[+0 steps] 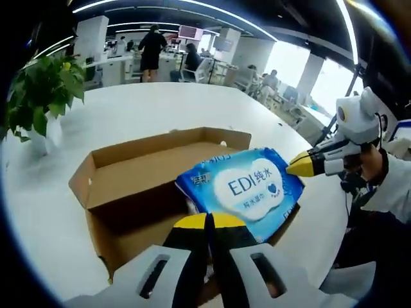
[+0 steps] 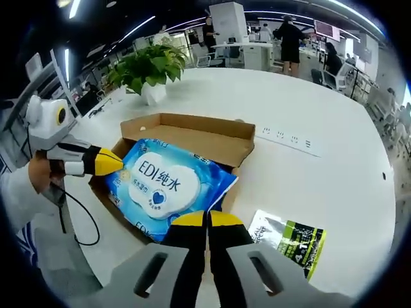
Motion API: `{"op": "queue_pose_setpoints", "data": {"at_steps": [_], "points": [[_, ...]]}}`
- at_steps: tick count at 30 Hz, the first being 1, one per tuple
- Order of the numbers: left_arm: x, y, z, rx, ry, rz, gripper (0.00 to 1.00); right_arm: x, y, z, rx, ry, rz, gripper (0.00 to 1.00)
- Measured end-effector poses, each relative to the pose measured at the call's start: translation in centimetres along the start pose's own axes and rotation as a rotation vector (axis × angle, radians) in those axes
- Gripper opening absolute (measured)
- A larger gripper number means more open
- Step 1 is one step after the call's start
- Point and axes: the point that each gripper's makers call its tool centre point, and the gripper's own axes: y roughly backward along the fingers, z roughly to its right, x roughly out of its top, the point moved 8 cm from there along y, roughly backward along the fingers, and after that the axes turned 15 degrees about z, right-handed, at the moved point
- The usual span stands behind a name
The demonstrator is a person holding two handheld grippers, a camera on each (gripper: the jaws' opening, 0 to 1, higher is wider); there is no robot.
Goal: Operate the shoe box by opening the lid, removing the specified soft item, and placing it in the target area until the item is outside and the box remains undamaged.
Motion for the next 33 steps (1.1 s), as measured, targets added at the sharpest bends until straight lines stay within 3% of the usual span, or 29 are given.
{"op": "queue_pose_setpoints", "data": {"at_steps": [16, 33], "points": [[1.9, -1.9, 5.2, -0.072, -0.046, 0.013, 0.00, -0.1, 3.7, 3.9, -0.071, -0.022, 0.018, 0.00], [2.2, -4.4, 9.7, -0.141, -0.055, 0.010, 0.00, -1.1, 6.9, 7.6, -0.149, -0.051, 0.021, 0.00]]}}
